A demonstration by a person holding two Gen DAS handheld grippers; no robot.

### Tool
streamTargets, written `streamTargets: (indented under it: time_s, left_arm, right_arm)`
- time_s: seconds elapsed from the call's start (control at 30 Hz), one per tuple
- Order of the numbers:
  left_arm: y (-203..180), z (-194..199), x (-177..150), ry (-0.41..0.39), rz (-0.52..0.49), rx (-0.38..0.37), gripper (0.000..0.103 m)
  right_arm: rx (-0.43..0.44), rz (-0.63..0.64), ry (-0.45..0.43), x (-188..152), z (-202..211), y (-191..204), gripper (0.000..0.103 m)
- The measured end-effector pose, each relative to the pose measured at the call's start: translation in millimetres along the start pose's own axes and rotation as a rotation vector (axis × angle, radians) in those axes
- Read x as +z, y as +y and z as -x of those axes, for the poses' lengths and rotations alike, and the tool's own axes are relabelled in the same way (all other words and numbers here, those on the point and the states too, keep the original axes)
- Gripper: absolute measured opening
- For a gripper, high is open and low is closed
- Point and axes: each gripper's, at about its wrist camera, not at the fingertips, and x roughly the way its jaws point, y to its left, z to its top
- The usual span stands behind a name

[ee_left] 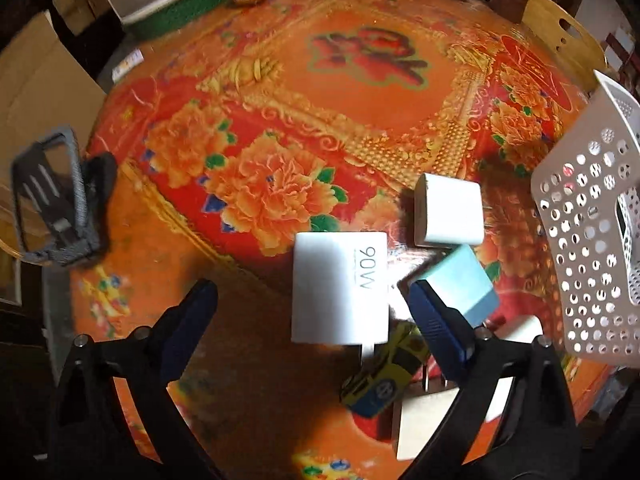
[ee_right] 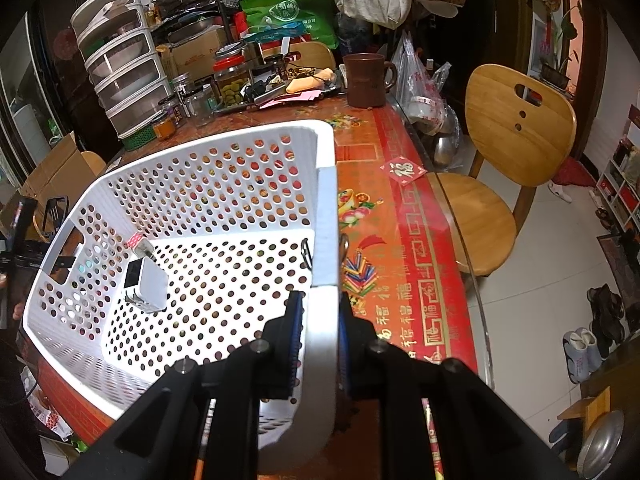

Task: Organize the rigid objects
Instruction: 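Grasp the large white printed charger brick with the left tool, then carry the white charger brick into the basket and open the left tool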

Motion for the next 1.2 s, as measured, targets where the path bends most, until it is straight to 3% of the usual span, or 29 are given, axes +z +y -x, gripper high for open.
streamTargets:
  time_s: [0.13,0.23,0.37,0.47,0.87,1.03,1.2]
  left_arm:
    - [1,-12,-1,0.004,0.02,-0.001,0.093]
    - [1,-19,0,0.008,0.021,0.004,0.081]
    - [1,-19,-1,-0.002,0.036,-0.053,0.047]
    - [-5,-16,-2,-0.014,0.029,-0.022,0.047]
    - [0,18,1,-0.1,0.035,-0.045,0.046]
    - [-12,66,9,-0.185,0.004,-0.054,0.046]
    - [-52,126,26,-0.273,-0.087,-0.089,0.047]
  right_arm:
    - [0.0,-0.002,0.0,0,0,1,0.014]
    - [-0.002,0.001,0.001,-1,0,0,0.014]
    - [-0.001,0.001,0.004,-1,-1,1,0.014]
    - [-0.002,0.005,0.007,-1,-2,2,0.014]
    - [-0.003,0.004,0.008,-1,-2,2,0.014]
    - [-0.002,0.005,0.008,-1,-2,2,0.014]
    - [-0.003,0.003,0.009,-1,-3,2,0.014]
